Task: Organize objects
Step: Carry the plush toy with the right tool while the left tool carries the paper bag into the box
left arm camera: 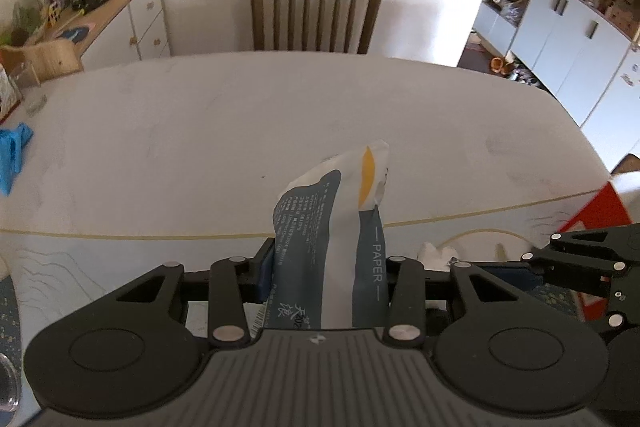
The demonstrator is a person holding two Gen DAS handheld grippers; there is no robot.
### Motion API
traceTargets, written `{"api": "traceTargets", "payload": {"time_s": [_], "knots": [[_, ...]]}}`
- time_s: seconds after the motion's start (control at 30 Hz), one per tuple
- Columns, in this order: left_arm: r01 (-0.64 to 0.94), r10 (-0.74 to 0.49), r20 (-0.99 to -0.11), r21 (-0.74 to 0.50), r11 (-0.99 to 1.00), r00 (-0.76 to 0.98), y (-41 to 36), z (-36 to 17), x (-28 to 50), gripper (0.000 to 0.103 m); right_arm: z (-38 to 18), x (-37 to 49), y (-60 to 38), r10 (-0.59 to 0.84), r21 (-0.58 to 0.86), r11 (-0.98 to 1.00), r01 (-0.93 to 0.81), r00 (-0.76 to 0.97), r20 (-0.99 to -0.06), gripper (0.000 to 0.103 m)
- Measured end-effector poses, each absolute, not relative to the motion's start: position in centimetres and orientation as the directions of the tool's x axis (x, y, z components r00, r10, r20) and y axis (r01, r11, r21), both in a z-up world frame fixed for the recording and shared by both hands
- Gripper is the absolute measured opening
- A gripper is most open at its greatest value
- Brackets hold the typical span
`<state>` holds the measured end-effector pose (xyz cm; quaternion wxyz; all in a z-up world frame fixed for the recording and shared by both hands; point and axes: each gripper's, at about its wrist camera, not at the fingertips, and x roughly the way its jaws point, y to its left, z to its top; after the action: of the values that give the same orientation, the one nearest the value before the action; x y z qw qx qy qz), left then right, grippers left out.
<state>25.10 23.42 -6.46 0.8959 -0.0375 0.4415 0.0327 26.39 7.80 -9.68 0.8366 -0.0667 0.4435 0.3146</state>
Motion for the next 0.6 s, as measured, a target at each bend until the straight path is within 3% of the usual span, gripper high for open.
{"api": "traceTargets", "payload": {"time_s": [0.6], "knots": [[0.046,-0.032,-0.767,-0.003,0.999,0.641,14.0,-1.5,19.9,0.041,-3.2,19.0,-2.3,0.433,0.190,0.871,-0.454,0.524,-0.733,0.039]]}}
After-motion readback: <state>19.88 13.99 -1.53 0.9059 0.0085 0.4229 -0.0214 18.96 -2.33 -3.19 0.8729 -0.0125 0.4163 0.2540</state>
